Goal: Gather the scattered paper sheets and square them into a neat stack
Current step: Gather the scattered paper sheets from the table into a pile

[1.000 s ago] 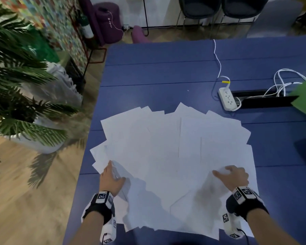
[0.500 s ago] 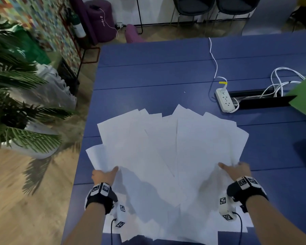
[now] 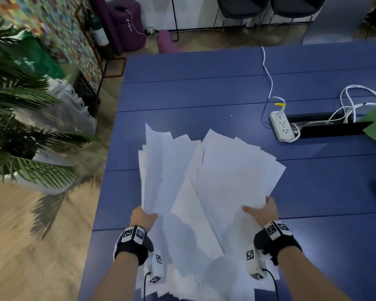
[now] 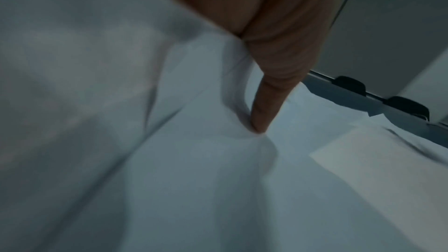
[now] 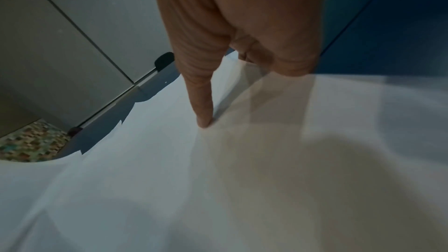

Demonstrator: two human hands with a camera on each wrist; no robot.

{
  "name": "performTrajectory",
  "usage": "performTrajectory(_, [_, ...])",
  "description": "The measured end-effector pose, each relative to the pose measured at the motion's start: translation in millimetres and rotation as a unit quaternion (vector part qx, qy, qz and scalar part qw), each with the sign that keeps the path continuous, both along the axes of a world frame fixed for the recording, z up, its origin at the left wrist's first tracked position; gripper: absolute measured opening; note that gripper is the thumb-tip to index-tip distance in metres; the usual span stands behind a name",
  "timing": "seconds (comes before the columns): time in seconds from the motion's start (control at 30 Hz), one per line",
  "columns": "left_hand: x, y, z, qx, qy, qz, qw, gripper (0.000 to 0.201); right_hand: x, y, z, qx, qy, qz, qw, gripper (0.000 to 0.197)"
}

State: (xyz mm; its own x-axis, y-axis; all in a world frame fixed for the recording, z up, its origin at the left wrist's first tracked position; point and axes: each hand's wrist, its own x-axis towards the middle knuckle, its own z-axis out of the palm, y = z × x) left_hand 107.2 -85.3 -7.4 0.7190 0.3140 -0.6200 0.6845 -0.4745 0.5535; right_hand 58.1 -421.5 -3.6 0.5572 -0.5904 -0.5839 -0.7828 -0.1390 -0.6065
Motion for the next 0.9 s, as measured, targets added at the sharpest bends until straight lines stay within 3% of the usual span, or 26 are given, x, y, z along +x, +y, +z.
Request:
performTrajectory(0.1, [-8.3,-1.9,-10.8,-0.021,0.032,-0.011,0.999,0.053,-4.0,5.5,-1.8,0.031,-0.006,0.030,0.999,0.089])
performTrajectory(0.27, [-30.4,-0.8,-12.4,-0.039,0.041,0.002,0.998,0.045,-16.8,4.2,6.4,0.092,0.009,0.066,0.994,0.046])
performTrajectory(0.5, [-44.9,26.3,-1.7,0.029,0.025,0.044,0.998,0.042,-42.6,3.2,19.4,-0.053,-0.055,0.085,0.993,0.038])
performTrajectory(0.6, [-48.0,39.4,6.0,0.056,0.020,0.044,0.997,0.051,-45.0,-4.0,33.3,-0.096,-0.077,0.060,0.991,0.040])
performTrajectory(0.67, [-46.9,48.2,10.9,0.064,0.008,0.050,0.997,0.047,-44.1,-11.3,44.9,-0.118,-0.112,0.036,0.986,0.034])
performTrajectory(0.8, [-44.8,63.0,19.3,0.063,-0.037,0.059,0.996,0.028,-34.1,-27.2,76.6,-0.193,-0.207,-0.020,0.959,0.025])
performTrajectory(0.9, [-41.7,65.1,18.7,0.039,-0.026,0.051,0.998,0.034,-21.1,-37.3,102.9,-0.220,-0.274,-0.059,0.934,0.021])
